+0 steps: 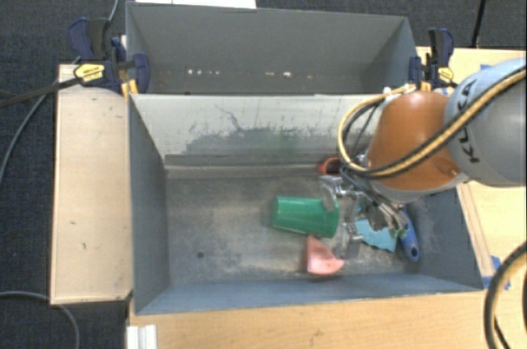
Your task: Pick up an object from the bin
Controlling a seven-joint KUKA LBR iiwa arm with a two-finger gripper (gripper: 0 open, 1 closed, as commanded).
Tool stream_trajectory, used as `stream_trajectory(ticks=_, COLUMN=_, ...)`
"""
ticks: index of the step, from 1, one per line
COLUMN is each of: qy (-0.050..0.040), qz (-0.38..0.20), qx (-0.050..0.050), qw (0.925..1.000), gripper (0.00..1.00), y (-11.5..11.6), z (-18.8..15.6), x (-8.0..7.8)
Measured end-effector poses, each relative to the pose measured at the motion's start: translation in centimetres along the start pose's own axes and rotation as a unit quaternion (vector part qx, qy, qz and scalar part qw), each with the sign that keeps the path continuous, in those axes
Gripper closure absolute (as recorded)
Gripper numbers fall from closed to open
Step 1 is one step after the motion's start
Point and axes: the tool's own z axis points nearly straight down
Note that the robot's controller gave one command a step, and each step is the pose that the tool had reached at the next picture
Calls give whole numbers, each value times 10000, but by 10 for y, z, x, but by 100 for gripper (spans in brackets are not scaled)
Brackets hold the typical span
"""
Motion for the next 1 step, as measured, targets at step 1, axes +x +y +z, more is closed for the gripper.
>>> stream_trajectory(ticks=1, qy=-51, qz=163, qx=25, qw=9999, gripper=0, y=34, z=12, x=-17)
